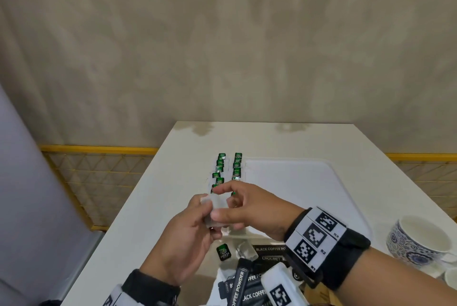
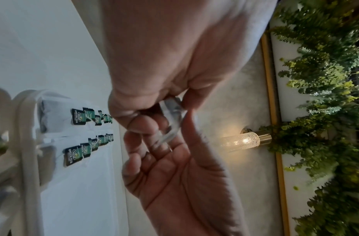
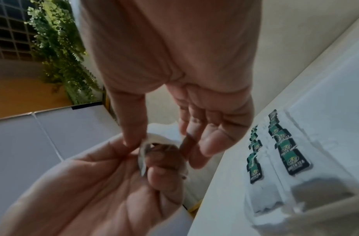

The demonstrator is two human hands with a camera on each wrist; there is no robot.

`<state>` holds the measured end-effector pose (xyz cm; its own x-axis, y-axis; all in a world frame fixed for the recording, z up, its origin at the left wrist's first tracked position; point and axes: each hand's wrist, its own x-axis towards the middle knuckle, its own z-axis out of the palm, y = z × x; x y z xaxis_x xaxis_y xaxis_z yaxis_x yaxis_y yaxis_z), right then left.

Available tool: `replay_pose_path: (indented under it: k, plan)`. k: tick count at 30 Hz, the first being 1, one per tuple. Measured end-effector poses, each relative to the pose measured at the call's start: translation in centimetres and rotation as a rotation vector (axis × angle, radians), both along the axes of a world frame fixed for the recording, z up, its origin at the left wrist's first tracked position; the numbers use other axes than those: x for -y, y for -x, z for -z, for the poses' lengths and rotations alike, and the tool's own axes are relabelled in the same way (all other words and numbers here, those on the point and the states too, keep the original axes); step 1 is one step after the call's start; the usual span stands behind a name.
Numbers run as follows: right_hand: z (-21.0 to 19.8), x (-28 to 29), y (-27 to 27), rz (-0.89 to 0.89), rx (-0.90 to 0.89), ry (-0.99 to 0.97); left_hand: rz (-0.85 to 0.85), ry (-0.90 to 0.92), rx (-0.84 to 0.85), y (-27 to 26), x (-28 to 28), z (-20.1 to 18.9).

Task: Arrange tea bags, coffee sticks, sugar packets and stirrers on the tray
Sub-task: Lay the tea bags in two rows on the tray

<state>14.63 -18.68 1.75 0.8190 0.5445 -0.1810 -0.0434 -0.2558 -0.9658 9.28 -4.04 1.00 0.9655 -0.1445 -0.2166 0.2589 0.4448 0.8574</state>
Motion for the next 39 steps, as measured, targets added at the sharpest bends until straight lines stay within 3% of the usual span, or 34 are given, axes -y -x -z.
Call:
replay_pose_path:
  k: [9,14,17,20,25,33,36,39]
  plan:
    - [-0.8,1.0,0.3,0.076,0.053,-0.116,-0.267,-0.212,0.055,0.1,-1.1,0.8]
    - [-1.7,1.1,0.9,0.004,0.001,-0.188,-0.183,-0.042,-0.022,0.4,-1.4,1.0]
    - [-2.1,1.7,0.7,-0.089,0.031,-0.105,-0.130,0.126,-0.101,0.4,-1.8,1.1]
    - [-1.9,1.5,0.3,-0.013,0.119,-0.009,-0.080,0.169,-0.112,0.4,-2.1,1.1]
    - [-0.9,0.8,-0.3,0.119,0.253,0.152,0.012,-0.029,-0.063,0.5,-1.9,1.1]
    - [0.4,0.3,-1.4,0.157,-0.010,0.078,-0.180,-0.313,-0.053,-0.4,-1.3,2.1]
    - [1.2,-0.2,-2.0,0.256,0.019,0.186,-0.226,-0.396,-0.067,-0.5,-1.7,2.5]
    - [1.9,-0.5,-3.1,0.280,0.139,0.423,-0.294,-0.483,-0.072,-0.4,-2.9,3.1]
